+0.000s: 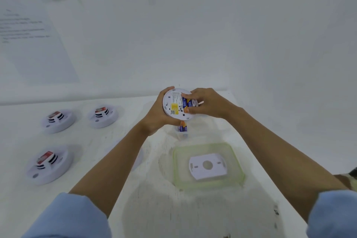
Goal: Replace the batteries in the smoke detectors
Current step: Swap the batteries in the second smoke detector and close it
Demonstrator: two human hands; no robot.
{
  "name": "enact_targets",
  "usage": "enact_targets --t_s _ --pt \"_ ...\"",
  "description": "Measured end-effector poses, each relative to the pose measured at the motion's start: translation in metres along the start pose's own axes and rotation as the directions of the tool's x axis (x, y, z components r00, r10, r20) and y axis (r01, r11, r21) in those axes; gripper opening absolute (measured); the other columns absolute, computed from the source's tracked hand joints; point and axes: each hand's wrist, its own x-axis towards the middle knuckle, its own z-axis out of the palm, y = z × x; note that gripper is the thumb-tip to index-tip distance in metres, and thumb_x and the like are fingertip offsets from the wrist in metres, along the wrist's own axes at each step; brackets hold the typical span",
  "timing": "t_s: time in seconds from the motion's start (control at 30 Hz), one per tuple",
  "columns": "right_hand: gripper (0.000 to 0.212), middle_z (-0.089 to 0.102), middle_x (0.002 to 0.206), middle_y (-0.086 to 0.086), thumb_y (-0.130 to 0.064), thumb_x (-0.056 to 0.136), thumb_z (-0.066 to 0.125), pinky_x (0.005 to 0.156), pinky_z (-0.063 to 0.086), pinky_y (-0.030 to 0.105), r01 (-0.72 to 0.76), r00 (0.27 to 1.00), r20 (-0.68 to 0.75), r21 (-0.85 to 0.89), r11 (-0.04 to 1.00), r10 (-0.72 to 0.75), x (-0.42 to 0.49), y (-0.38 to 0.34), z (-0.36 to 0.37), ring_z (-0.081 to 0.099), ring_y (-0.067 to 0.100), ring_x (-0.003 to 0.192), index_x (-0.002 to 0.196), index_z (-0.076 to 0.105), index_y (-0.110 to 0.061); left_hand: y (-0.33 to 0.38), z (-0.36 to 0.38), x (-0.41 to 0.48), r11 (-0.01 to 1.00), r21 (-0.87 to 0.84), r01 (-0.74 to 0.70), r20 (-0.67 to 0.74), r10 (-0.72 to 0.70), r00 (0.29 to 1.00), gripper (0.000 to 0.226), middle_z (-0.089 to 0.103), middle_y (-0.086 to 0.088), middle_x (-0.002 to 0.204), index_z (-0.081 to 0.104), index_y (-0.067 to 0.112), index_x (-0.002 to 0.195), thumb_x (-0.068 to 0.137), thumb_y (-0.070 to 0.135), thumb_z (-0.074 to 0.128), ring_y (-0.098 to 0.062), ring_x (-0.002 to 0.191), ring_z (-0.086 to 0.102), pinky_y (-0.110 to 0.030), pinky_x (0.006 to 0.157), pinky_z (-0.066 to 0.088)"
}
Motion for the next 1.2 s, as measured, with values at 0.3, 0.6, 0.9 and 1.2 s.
enact_targets --t_s 0.3,0.6,0.9,1.2 --pt "0.049 0.050 0.123 0.012 -0.032 0.093 0.050 0.090 0.045 0.034 0.034 0.999 0.035 -0.311 0.950 -0.024 0.008 0.020 -0.001 0.051 0.026 0.106 0.138 0.041 -0.017 -0.004 0.001 0.022 0.999 -0.030 0.027 -0.010 -0.028 1.000 0.099 0.050 0.003 0.120 0.031 0.024 0.132 0.049 -0.010 0.073 -0.010 0.103 0.059 -0.029 0.075 0.056" --pt "0.049 0.044 0.131 0.010 -0.036 0.097 0.038 0.090 0.039 0.027 0.056 0.997 0.062 -0.325 0.944 -0.038 0.011 0.028 0.001 0.047 0.025 0.113 0.142 0.034 -0.017 -0.007 0.002 0.026 0.999 -0.045 0.027 -0.041 -0.029 0.999 0.095 0.051 0.005 0.117 0.034 0.026 0.128 0.049 -0.009 0.074 -0.011 0.104 0.057 -0.028 0.076 0.056" --pt "0.055 0.056 0.118 0.003 -0.035 0.074 0.075 0.088 0.046 0.022 -0.007 1.000 -0.030 0.010 1.000 0.007 0.013 0.027 -0.003 0.053 0.015 0.105 0.125 0.056 -0.024 -0.010 0.002 0.025 0.999 -0.034 0.013 -0.043 -0.014 0.999 0.099 0.050 0.004 0.122 0.031 0.023 0.132 0.049 -0.008 0.074 -0.013 0.108 0.057 -0.031 0.080 0.056" --pt "0.043 0.062 0.093 0.000 -0.012 0.059 0.086 0.081 0.048 0.030 -0.165 0.980 -0.064 0.276 0.947 0.190 0.015 0.025 -0.016 0.057 0.016 0.087 0.092 0.059 -0.015 -0.006 -0.007 0.019 1.000 0.011 -0.022 -0.111 0.023 0.994 0.098 0.048 0.009 0.122 0.030 0.024 0.131 0.048 -0.004 0.076 -0.010 0.110 0.053 -0.024 0.076 0.056"
